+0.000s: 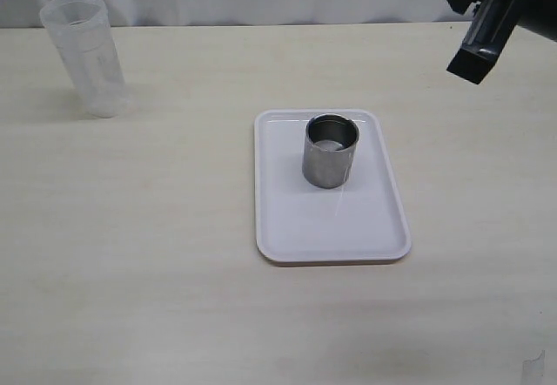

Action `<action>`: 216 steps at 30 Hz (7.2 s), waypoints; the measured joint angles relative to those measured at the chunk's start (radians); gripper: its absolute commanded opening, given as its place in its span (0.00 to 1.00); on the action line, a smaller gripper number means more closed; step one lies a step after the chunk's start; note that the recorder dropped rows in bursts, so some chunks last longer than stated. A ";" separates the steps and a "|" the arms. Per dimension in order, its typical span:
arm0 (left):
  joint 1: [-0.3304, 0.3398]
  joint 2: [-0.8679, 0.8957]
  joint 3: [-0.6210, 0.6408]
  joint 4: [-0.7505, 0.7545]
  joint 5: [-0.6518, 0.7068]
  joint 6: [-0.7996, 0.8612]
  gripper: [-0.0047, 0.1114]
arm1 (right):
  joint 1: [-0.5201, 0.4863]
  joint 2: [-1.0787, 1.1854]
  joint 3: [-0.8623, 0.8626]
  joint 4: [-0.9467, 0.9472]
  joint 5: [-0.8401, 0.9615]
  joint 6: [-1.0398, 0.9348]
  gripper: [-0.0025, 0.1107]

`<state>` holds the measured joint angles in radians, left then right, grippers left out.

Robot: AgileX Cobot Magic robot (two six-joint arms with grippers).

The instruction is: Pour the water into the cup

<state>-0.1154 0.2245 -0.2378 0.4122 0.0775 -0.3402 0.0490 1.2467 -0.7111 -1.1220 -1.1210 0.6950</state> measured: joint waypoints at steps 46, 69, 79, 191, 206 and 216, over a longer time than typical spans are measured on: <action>0.078 -0.221 0.236 -0.372 0.050 0.330 0.04 | 0.000 0.000 0.000 0.000 0.000 0.002 0.06; 0.116 -0.221 0.236 -0.372 0.235 0.397 0.04 | 0.000 0.000 0.000 0.000 0.000 0.002 0.06; 0.116 -0.221 0.236 -0.372 0.235 0.397 0.04 | 0.000 0.000 0.000 0.006 0.000 0.002 0.06; 0.116 -0.221 0.236 -0.372 0.237 0.397 0.04 | 0.054 -1.242 0.708 1.101 1.460 -0.706 0.06; 0.116 -0.221 0.236 -0.372 0.237 0.397 0.04 | 0.054 -1.242 0.708 1.101 1.460 -0.706 0.06; 0.116 -0.221 0.236 -0.372 0.237 0.397 0.04 | 0.054 -1.242 0.708 1.101 1.460 -0.706 0.06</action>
<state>0.0005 0.0031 -0.0023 0.0401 0.3143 0.0567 0.1035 0.0049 -0.0035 -0.0207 0.3386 -0.0106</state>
